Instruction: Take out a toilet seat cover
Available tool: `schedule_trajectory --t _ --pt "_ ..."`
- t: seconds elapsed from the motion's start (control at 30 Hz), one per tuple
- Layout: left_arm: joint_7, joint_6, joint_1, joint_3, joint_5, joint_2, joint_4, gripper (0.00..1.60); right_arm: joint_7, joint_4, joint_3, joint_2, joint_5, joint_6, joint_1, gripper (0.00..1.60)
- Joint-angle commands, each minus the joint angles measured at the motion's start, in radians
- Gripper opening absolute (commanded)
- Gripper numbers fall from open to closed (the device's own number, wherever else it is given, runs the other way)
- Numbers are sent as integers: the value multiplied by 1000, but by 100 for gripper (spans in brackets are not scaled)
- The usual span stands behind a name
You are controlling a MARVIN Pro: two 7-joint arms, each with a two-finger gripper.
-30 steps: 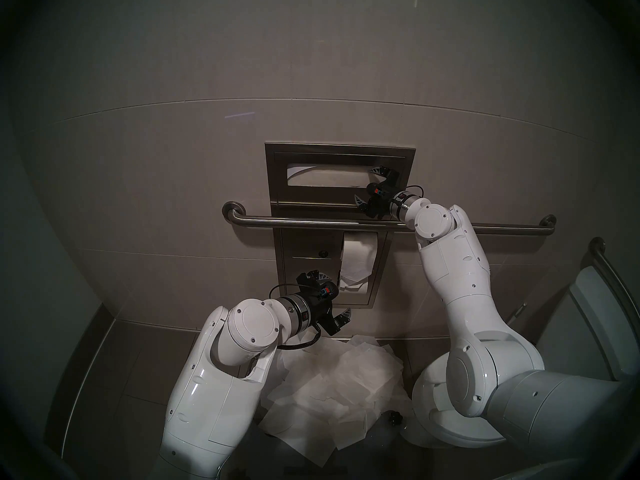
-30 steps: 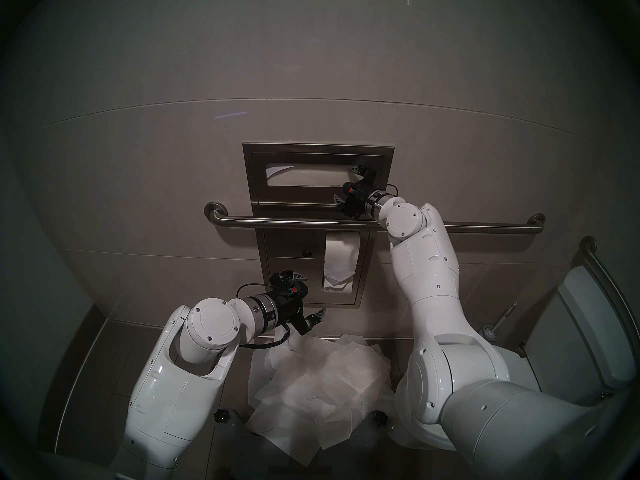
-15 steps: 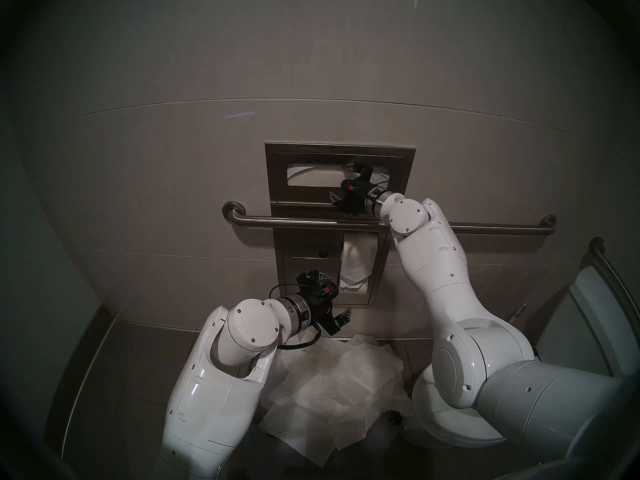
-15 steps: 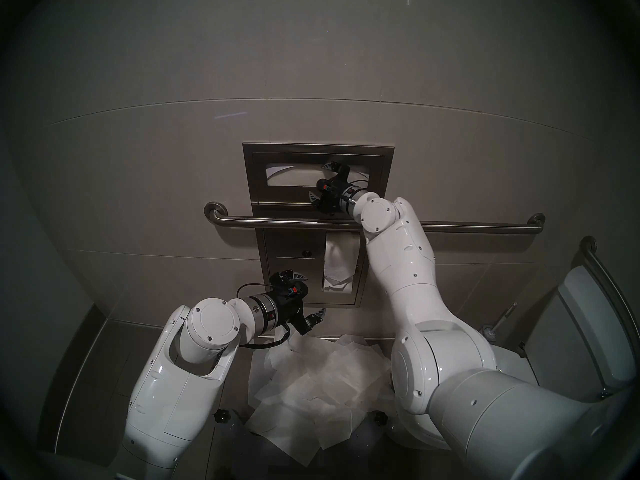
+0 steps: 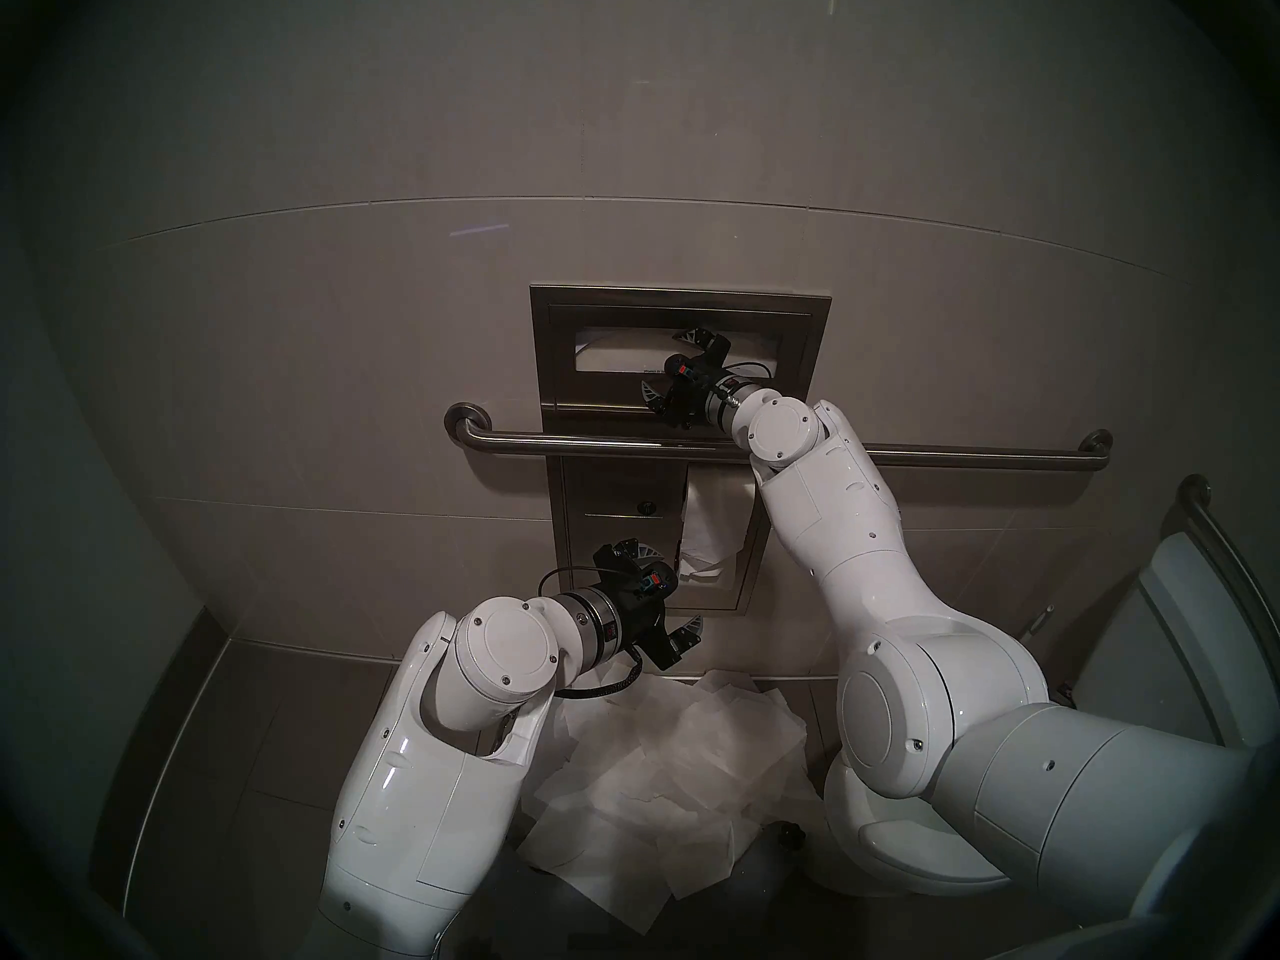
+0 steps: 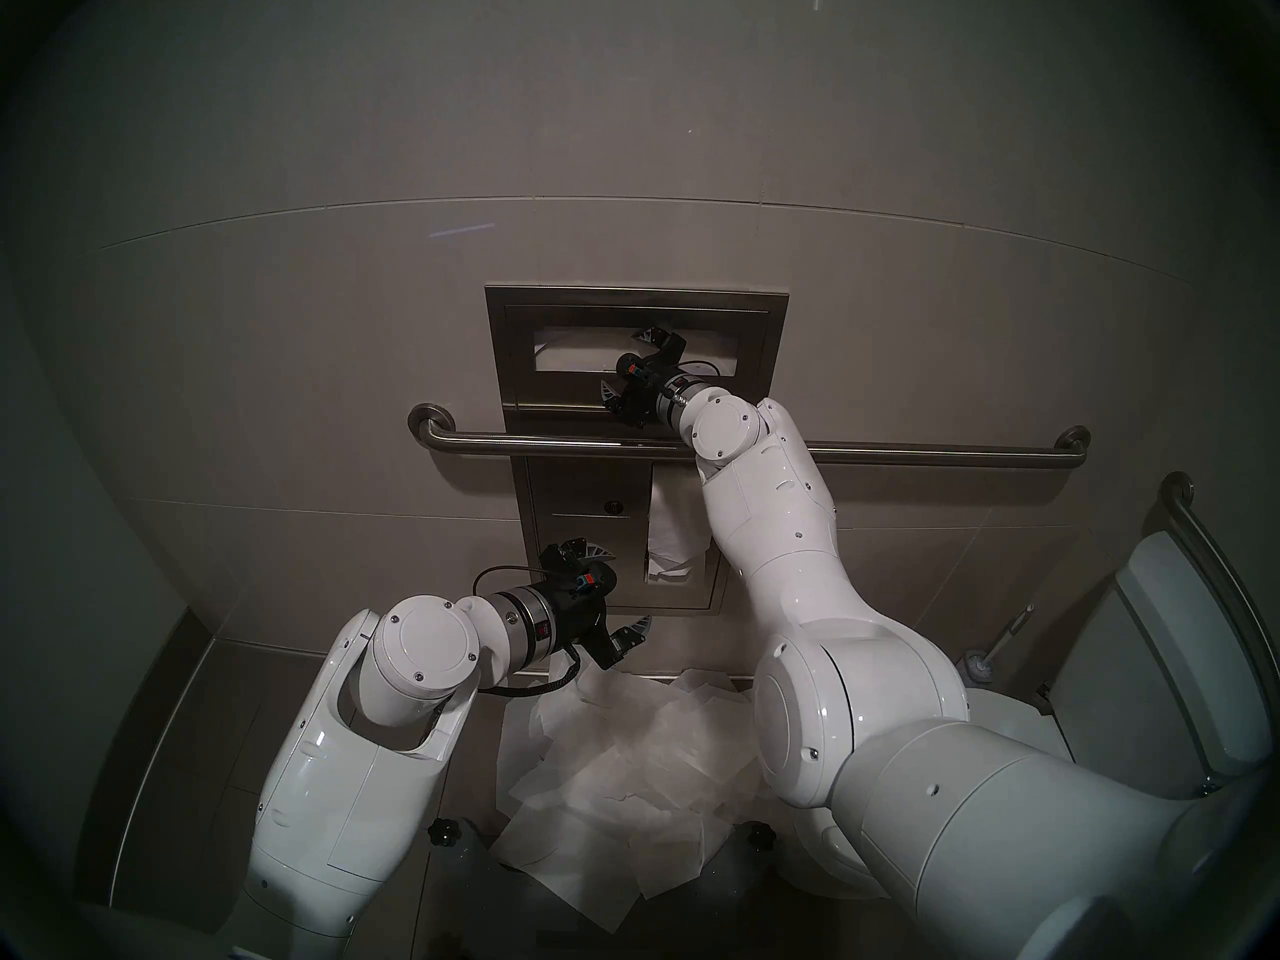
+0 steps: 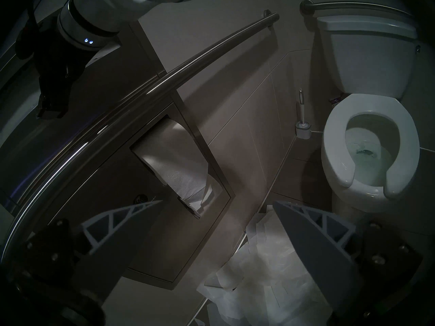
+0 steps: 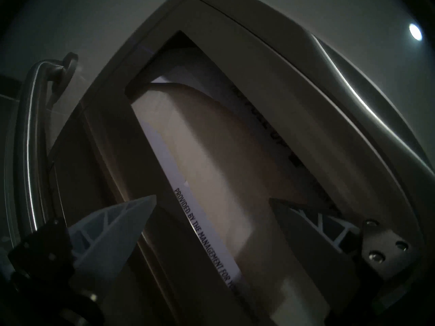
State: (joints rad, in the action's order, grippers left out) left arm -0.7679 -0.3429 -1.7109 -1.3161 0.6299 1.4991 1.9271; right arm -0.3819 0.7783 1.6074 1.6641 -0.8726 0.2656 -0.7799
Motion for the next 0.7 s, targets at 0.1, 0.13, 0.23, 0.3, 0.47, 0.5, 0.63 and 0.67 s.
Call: schedule_trajectory --t 0.1,0.13,0.23,0.3,0.47,0.5,0.63,0.67 --pt "-1 6 20 2 -4 7 35 160 101 -44 74 92 70 -64 110 160" --pt "-1 6 20 2 -4 7 35 160 106 -58 79 98 74 -69 117 160" --pt "-1 6 20 2 -4 7 35 160 131 -89 105 119 95 -86 127 160" --pt "-1 6 20 2 -4 7 35 160 150 -101 121 128 107 -94 127 160" --pt "-1 6 19 2 -4 7 36 160 194 -143 153 142 127 -103 143 160" --pt "-1 6 19 2 -4 7 36 160 203 -155 154 144 126 -101 149 160" --pt "-1 6 19 2 -5 7 37 160 233 -175 155 157 121 -99 155 160" --pt "-1 6 19 2 -5 7 37 160 251 -186 152 167 116 -95 159 91"
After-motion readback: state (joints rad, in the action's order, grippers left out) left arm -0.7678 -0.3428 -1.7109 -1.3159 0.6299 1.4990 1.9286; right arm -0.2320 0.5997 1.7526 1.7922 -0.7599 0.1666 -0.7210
